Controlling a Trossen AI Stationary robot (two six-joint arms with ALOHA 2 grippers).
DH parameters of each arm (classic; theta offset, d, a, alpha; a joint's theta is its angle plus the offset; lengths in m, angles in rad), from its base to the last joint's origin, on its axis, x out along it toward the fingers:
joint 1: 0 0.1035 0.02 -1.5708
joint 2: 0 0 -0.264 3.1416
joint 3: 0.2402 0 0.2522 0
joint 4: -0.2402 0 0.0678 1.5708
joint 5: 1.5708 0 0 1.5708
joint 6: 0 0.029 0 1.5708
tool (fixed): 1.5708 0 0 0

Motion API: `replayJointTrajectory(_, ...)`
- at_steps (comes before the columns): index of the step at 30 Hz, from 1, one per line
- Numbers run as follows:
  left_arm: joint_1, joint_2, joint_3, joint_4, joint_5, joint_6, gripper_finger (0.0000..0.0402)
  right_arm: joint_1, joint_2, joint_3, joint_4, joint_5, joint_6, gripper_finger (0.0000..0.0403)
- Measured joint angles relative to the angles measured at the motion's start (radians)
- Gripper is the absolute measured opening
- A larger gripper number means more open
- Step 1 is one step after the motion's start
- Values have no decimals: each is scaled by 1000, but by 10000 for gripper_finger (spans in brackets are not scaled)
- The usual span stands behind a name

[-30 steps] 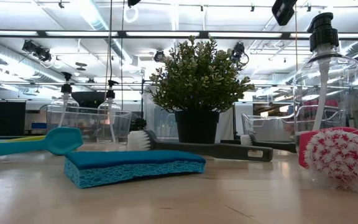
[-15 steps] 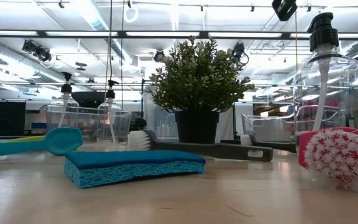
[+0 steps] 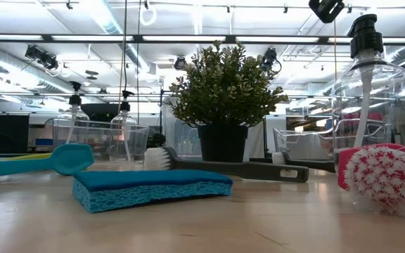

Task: Pick & Place Kitchen Sink Supplies
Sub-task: Put the blue sponge into the right transparent bin

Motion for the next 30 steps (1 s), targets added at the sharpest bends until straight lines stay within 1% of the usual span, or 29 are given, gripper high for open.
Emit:
replayJointTrajectory(6,0,0,0,0,0,44,254,57,27,0,1,0,16,169)
replayJointTrajectory(9,0,0,0,0,-8,52,254,82,29,0,16,21,50,169)
replayJointTrajectory(15,1,0,0,0,-11,53,254,121,29,0,111,63,82,169)
replayJointTrajectory(18,1,0,0,0,-11,53,254,137,29,0,120,85,90,169)
replayJointTrajectory(24,1,0,0,-1,-11,55,254,151,30,56,71,87,86,168)
replayJointTrajectory(30,1,0,-1,-1,-11,66,254,151,49,166,-95,87,25,168)
